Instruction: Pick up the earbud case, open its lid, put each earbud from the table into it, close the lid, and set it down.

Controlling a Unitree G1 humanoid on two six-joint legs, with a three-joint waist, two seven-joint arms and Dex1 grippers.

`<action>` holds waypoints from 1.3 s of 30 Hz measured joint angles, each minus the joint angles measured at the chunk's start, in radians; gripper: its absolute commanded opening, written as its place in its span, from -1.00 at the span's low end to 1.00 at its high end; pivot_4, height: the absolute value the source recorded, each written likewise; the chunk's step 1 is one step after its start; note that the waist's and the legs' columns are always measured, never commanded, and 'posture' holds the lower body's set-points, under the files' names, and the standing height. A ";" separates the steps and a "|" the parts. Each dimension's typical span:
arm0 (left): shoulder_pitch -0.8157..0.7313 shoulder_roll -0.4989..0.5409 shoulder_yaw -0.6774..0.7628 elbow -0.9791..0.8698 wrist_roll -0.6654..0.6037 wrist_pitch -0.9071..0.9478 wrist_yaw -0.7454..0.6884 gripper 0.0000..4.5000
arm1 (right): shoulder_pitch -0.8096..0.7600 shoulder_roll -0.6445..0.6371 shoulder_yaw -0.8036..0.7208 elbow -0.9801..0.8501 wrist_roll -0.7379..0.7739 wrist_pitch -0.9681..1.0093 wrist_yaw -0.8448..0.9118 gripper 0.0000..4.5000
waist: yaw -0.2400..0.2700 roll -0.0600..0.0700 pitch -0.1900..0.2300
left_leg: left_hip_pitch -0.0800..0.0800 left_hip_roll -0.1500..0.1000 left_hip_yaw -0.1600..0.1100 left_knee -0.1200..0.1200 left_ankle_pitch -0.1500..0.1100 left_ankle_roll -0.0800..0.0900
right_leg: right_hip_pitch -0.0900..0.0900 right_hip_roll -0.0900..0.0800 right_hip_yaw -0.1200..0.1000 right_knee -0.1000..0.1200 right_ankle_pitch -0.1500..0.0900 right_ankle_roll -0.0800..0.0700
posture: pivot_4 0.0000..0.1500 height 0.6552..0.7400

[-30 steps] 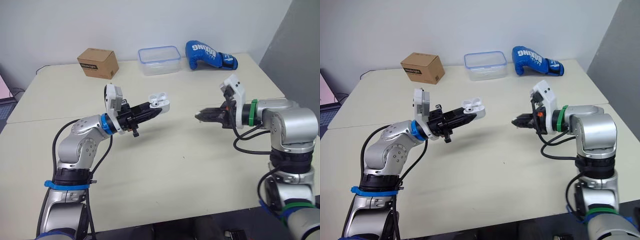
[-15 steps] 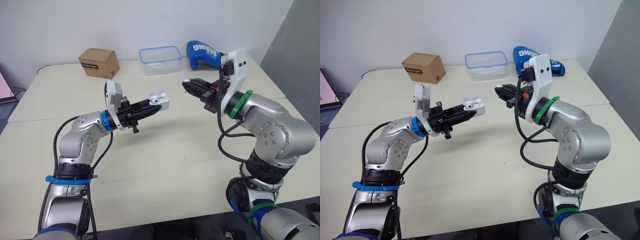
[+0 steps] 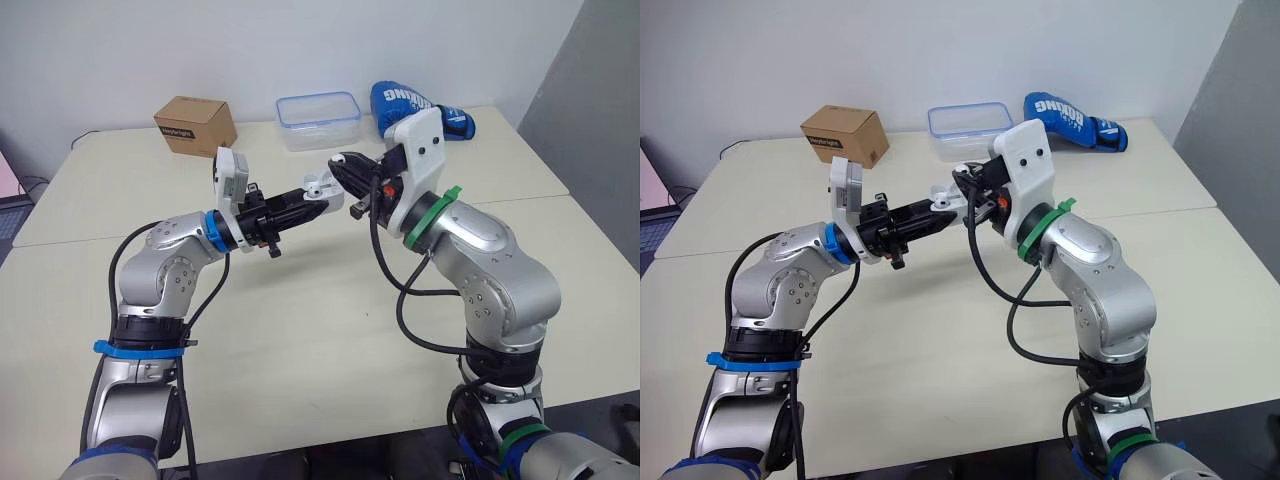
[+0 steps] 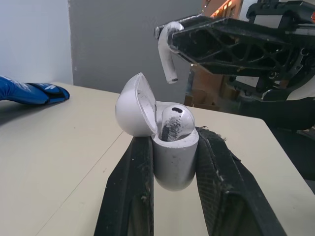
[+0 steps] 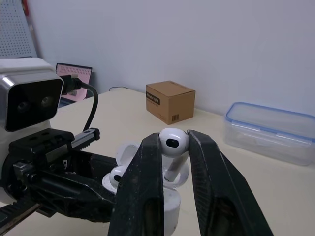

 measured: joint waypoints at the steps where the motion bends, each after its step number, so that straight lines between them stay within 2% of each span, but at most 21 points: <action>1: -0.001 0.001 0.000 0.000 0.000 0.006 0.000 -0.66 | 0.005 0.000 0.005 0.001 0.008 -0.007 -0.009 -0.83 | 0.000 0.000 0.000 | 0.000 0.000 0.000 0.000 0.000 0.000 | 0.000 0.000 0.000 0.000 0.000 0.000 | 1.00 1.00; 35: -0.028 0.001 0.000 0.017 -0.001 0.025 -0.002 -0.66 | 0.027 -0.100 0.073 0.043 0.100 -0.045 -0.077 -0.83 | 0.000 0.000 0.000 | 0.000 0.000 0.000 0.000 0.000 0.000 | 0.000 0.000 0.000 0.000 0.000 0.000 | 1.00 1.00; 39: -0.030 0.000 0.001 0.018 0.000 0.015 0.002 -0.66 | 0.027 -0.112 0.082 0.045 0.106 -0.043 -0.076 -0.24 | 0.000 0.000 0.000 | 0.000 0.000 0.000 0.000 0.000 0.000 | 0.000 0.000 0.000 0.000 0.000 0.000 | 1.00 1.00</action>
